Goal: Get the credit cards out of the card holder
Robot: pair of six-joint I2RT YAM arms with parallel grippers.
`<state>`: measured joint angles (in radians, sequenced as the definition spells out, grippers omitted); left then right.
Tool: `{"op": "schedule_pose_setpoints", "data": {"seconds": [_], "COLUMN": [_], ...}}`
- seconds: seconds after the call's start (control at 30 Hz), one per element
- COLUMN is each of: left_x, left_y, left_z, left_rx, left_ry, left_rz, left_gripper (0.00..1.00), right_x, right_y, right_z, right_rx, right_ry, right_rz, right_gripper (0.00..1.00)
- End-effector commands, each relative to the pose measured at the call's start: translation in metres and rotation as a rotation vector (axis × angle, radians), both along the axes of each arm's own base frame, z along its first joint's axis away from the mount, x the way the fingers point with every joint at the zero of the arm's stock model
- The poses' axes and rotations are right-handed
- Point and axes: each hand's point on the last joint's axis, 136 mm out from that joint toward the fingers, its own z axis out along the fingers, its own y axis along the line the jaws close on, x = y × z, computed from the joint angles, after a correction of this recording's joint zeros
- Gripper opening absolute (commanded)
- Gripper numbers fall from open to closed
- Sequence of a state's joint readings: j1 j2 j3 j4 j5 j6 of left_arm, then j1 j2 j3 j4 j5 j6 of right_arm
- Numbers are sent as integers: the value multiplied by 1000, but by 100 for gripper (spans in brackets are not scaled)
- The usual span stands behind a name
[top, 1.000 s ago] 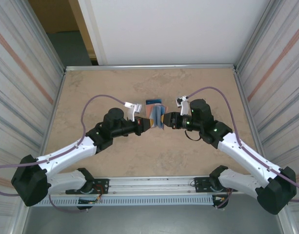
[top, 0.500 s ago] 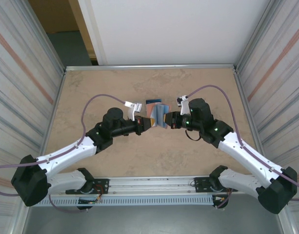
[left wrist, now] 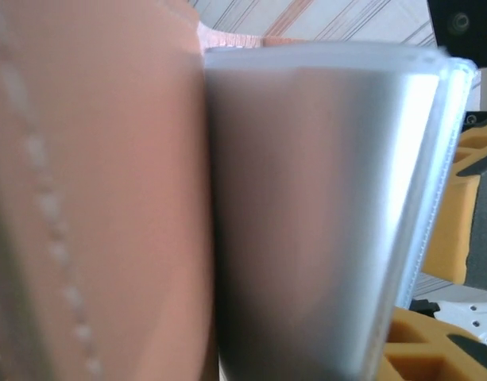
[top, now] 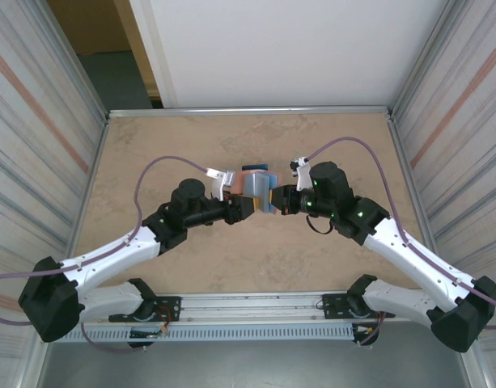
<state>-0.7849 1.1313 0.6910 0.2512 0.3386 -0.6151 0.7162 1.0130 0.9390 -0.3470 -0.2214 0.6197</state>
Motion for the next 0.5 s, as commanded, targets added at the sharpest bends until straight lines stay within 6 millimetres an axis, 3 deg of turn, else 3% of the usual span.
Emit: {"op": "schedule_pose_setpoints", "data": {"seconds": [0.0,0.17,0.23,0.3,0.47], "left_x": [0,0,2,5,13], "left_y": [3,2,2,4,11], "left_z": [7,8,6,4,0], "left_rx": [0,-7,5,14,42], "left_ry": [-44,-59,-54,-53,-61], "left_rz": [4,-2,5,29,76], "left_gripper": [60,63,54,37,30], "right_x": [3,3,3,3,1], "right_y": [-3,-6,-6,-6,-7], "right_z": [19,15,14,14,14], "right_rx": [0,-32,-45,-62,-90], "right_ry": [-49,-39,-37,-36,-40], "right_rz": [-23,-39,-40,-45,-53], "right_gripper": [0,0,0,0,0]}}
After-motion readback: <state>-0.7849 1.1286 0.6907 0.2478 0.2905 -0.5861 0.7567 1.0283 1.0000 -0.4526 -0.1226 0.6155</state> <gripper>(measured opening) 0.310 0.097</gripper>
